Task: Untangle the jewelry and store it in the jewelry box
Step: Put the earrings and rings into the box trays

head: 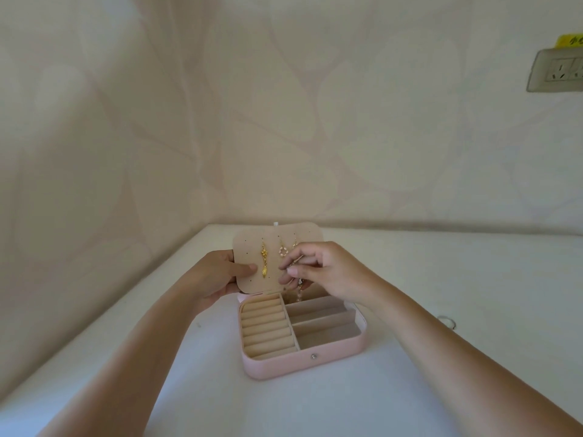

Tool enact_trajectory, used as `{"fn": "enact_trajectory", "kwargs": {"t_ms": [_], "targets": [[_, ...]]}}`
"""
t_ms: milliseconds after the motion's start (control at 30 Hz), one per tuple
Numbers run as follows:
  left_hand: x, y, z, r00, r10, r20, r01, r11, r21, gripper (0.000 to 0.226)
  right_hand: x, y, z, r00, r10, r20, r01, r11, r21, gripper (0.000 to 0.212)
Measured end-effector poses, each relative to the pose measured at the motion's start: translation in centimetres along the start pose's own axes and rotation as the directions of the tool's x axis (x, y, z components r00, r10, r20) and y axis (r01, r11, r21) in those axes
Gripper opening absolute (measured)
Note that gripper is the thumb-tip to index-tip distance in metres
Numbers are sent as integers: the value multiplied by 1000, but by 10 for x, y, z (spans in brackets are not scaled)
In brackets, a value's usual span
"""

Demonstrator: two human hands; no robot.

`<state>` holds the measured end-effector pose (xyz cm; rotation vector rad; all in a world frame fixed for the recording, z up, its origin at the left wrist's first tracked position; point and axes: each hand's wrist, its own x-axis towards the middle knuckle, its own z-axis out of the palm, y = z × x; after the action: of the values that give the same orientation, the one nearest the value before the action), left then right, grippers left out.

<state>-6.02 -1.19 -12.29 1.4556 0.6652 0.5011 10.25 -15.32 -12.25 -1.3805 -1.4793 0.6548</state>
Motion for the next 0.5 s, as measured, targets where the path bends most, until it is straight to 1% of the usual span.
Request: {"fn": "enact_trajectory", "kwargs": {"t_ms": [100,267,333,400,500], "targets": [[0,0,0,1000,1,-4,-1,1000,-2,19,-1,0,1,1000,20,17,-20,1000,-20,11],[-1,1,1,1000,0,-16,0,1000,-5,18,-5,0,-12,994,101,-29,-104,985,-138,16],[-2,1,1,1000,0,-15,0,1000,-6,18,-7,-1,-16,990,127,-59,-137,968,-209,15],[-2,1,1,1000,0,-19,0,1000,-11,18,-10,-3,-21,987,149,-66,-162,944,-289,20],[-2,1,1,1000,0,-12,0,1000,-8,18,-15,-7,-33,986,155,-57,-163,874,-458,17]]}}
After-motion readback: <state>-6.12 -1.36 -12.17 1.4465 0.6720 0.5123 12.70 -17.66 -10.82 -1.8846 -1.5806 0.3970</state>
